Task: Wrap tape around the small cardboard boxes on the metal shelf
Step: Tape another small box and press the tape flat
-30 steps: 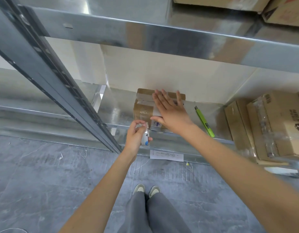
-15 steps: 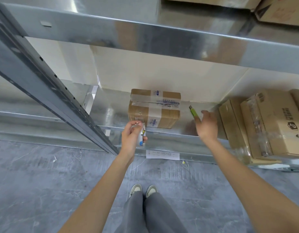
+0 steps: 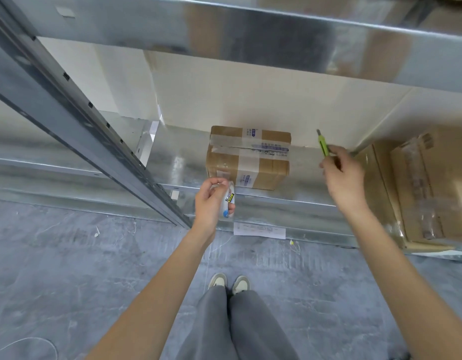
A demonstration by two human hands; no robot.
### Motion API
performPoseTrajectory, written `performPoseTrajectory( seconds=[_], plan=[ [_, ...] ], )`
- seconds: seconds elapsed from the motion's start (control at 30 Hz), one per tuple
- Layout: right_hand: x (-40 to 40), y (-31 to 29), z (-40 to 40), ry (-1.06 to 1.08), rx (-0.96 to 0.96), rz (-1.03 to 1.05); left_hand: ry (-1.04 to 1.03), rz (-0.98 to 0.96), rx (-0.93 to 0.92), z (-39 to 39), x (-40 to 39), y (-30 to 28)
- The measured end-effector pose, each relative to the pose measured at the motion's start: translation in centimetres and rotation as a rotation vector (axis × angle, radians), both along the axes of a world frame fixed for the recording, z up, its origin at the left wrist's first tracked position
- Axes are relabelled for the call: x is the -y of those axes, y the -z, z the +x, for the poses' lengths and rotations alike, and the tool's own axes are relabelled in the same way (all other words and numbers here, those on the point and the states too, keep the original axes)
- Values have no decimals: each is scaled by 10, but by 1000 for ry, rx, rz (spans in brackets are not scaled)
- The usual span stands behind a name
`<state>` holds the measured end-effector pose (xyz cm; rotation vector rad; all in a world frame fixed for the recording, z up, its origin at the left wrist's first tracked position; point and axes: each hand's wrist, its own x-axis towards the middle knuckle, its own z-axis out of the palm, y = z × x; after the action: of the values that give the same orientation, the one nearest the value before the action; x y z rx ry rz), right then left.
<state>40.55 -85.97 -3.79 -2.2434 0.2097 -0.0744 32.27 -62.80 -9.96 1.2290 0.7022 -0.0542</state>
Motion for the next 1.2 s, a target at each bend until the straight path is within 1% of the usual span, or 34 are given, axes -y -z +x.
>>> performPoseTrajectory(
  seconds=[0.07,0.1,0.17,0.2,0.23,0.27,0.33,0.43,0.57,0.7,0.8,0.93,1.07,1.2],
  plan=[
    [-24,-35,-29,-302,111,-24,-8,10,-7,0,0,-2],
    [-37,-48,-43,-465,149,-85,-12,13,-3,0,0,-3],
    [-62,-59,-61,-724,154,-302,-7,32,9,-2,0,-4],
    [-74,-59,-65,-797,140,-429,-3,46,13,-2,0,-5],
    [-84,-58,-65,-843,117,-507,-2,53,19,-3,1,-5],
    [-92,-55,-62,-875,85,-526,-4,47,26,-4,1,-6],
    [-103,-46,-53,-917,35,-549,-12,22,34,-6,0,-6],
    [-108,-31,-43,-966,-2,-679,-18,43,42,-6,-1,-5],
    [-103,-23,-40,-994,17,-818,-8,60,37,-5,0,-5],
    [-103,-25,-37,-1046,45,-877,-14,17,32,-5,0,-7],
    [-104,-28,-34,-1066,73,-923,-16,26,23,-4,-1,-8],
    [-111,-31,-30,-1124,38,-985,-11,43,17,-3,-1,-9],
    [-118,-32,-28,-1123,-8,-1022,-3,60,8,-2,-2,-8],
    [-123,-35,-30,-1104,4,-1085,-7,65,7,-2,-2,-9]
  ],
)
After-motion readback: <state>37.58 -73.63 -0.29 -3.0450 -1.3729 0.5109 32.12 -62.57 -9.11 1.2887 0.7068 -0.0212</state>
